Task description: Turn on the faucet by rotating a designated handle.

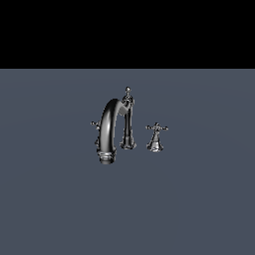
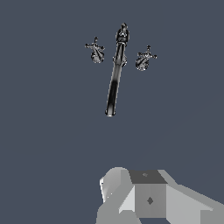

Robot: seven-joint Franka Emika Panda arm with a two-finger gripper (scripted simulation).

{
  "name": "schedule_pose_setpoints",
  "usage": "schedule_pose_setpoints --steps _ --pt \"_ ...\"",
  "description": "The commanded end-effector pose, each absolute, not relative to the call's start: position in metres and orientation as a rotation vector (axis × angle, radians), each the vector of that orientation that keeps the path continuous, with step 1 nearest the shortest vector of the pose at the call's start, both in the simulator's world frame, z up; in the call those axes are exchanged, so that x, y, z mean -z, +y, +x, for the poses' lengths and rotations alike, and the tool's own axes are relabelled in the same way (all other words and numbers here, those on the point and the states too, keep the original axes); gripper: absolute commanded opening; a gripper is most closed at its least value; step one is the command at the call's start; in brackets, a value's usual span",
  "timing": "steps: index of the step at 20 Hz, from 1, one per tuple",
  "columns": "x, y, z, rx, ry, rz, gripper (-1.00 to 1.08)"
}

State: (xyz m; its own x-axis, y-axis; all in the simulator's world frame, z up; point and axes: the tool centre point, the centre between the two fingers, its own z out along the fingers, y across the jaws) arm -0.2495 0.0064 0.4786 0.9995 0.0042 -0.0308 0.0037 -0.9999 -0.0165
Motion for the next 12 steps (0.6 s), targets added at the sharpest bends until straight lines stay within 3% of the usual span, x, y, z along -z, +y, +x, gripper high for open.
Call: schedule_pose_setpoints --steps 1,2,3,4,7,9,10,12 --pt "-0.466 0.001 -0.254 -0.094 0.031 -3.125 -0.26" --pt "-0.438 -0.001 -0.256 -0.205 0.028 -3.119 -0.13" --pt "-0.424 0.0 -0.248 -0.232 0.034 -3.137 -0.22" --pt "-0.401 -0.012 -0.247 -0.29 0.089 -3.119 -0.12" --pt "-0.375 -0.025 -0.239 -0.361 0.009 -3.182 -0.3" --pt "-0.351 -0.015 -0.224 -0.383 -0.084 -3.19 -0.26" --pt "-0.336 -0.022 -0.219 -0.4 -0.096 -3.188 -0.3" --pt "-0.306 -0.052 -0.212 -0.44 -0.112 -3.183 -0.61"
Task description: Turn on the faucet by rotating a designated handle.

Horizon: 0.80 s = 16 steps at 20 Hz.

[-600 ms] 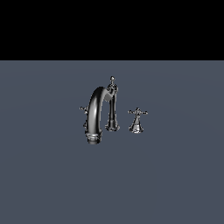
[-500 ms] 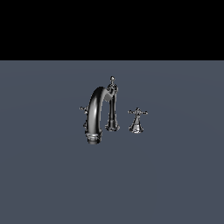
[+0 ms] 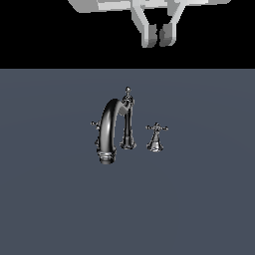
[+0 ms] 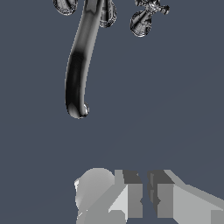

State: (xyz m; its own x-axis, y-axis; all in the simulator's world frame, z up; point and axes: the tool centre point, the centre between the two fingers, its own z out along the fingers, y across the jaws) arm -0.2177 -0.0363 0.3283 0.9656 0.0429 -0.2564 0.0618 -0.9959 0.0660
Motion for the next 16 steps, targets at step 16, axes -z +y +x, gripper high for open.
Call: schedule_pose_setpoints --steps 16 --pt "-0.185 -0.106 -0.067 0.156 0.196 3.131 -0.75"
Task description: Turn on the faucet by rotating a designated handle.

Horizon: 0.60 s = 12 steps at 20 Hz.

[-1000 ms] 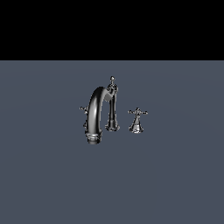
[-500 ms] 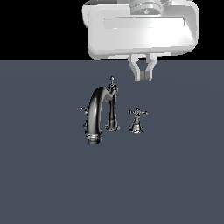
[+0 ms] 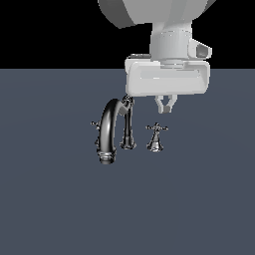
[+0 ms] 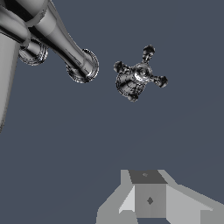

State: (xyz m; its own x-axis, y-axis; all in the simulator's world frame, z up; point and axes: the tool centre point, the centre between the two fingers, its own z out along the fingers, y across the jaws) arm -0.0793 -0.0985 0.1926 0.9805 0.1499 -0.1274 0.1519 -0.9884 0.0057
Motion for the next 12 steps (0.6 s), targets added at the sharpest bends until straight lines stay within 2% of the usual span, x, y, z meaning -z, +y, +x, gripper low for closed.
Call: schedule_pose_setpoints --steps 1,2,3,4,5,6,7,8,9,10,11,12 --pt "-0.17 -0.115 -0.066 0.146 0.23 3.14 -0.59" --pt "-0.157 -0.151 -0.07 0.142 0.151 3.145 -0.66" --pt "-0.146 -0.131 -0.055 0.113 0.257 3.15 -0.46" --pt "-0.118 -0.086 -0.06 0.147 0.367 3.176 -0.63" --pt "-0.128 -0.155 -0.04 0.067 0.341 3.105 -0.3" --pt "-0.103 -0.135 -0.056 0.119 0.488 3.093 0.0" --pt "-0.096 -0.115 -0.051 0.14 0.546 3.086 0.0" --pt "-0.1 -0.103 -0.02 0.044 0.634 3.063 0.84" --pt "-0.089 -0.087 -0.014 0.037 0.577 3.115 0.87" --pt "-0.072 -0.127 0.019 0.013 0.721 3.061 0.58" --pt "-0.082 -0.074 0.012 -0.01 0.86 3.0 0.58" --pt "-0.088 -0.025 0.026 -0.083 0.93 2.989 0.18"
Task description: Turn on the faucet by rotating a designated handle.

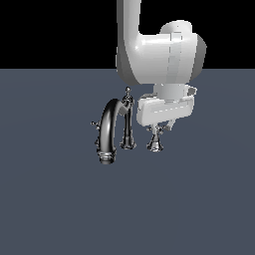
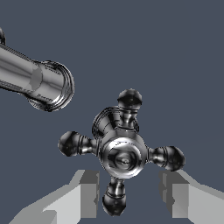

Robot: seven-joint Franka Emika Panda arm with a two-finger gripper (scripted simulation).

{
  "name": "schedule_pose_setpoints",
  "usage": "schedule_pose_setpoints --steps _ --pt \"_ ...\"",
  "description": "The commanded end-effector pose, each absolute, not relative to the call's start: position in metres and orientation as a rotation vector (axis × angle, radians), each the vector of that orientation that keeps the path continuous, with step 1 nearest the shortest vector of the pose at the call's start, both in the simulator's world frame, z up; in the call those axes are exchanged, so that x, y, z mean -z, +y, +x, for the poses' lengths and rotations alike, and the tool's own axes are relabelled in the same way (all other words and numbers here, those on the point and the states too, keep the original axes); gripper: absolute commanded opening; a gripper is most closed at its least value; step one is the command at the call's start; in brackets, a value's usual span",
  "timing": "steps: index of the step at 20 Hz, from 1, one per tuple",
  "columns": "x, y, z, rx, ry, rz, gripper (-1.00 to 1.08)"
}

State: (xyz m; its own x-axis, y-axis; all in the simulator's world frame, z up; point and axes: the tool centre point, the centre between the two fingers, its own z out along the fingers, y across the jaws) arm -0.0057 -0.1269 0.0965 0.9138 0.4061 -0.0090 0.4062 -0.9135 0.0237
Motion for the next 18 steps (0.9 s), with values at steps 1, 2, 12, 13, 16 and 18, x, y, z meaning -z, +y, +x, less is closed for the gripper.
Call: schedule_pose_setpoints --steps 1,2,12,13,16,18 --pt "-0.091 -0.112 0.017 -0.006 0.878 2.919 -0.86" --pt "-0.081 -0.082 0.036 -0.054 1.018 2.883 0.73" --pt "-0.094 -0.238 0.028 -0.037 0.984 2.715 -0.39" --pt "-0.088 -0.235 0.047 -0.045 0.844 2.751 -0.16" --pt "-0.039 -0.13 0.014 -0.021 0.894 2.909 0.63" --pt "-0.063 -0.158 0.06 -0.169 0.824 2.873 0.33"
